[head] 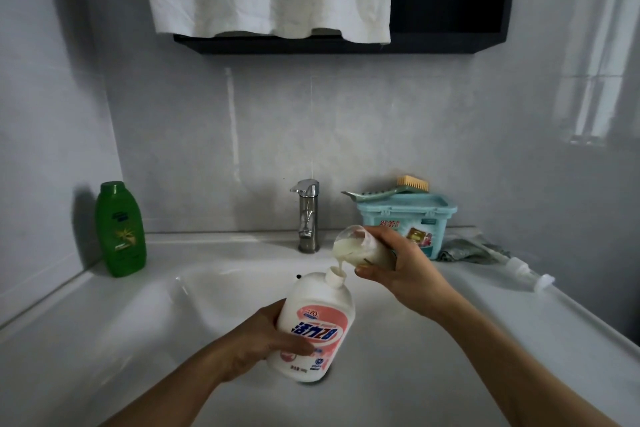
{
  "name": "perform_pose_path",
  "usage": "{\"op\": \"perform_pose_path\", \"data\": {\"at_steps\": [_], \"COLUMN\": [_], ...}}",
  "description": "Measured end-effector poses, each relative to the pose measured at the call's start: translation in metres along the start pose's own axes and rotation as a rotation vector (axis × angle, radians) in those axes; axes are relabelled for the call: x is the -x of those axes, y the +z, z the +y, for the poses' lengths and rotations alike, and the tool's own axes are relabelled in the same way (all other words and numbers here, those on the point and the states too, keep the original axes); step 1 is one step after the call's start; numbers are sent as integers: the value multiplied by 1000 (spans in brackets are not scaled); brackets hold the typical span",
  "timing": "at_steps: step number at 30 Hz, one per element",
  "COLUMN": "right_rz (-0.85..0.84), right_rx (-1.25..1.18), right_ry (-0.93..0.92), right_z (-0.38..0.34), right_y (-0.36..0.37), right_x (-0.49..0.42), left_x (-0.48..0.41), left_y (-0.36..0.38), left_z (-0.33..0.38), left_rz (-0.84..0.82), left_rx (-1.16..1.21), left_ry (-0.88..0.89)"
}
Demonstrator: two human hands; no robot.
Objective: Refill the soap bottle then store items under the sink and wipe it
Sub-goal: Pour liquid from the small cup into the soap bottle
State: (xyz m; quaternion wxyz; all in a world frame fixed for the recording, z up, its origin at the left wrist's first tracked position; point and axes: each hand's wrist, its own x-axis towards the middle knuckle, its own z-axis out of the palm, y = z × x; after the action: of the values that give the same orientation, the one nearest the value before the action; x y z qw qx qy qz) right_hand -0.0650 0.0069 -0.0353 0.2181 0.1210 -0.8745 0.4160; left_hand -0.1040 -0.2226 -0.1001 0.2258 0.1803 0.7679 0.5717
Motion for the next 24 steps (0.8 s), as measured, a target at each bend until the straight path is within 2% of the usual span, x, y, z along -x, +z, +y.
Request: {"op": "perform_pose_path", "data": {"at_steps": [24], "right_rz": [9], "right_rx": [0], "right_ry": [-19], "right_z": [2], "right_y": [0], "right_x": [0], "left_x": [-2], "left_y": [-2], "left_z": [-4], "left_rz": [3], "left_rx": [2], "left_ry": [5]}}
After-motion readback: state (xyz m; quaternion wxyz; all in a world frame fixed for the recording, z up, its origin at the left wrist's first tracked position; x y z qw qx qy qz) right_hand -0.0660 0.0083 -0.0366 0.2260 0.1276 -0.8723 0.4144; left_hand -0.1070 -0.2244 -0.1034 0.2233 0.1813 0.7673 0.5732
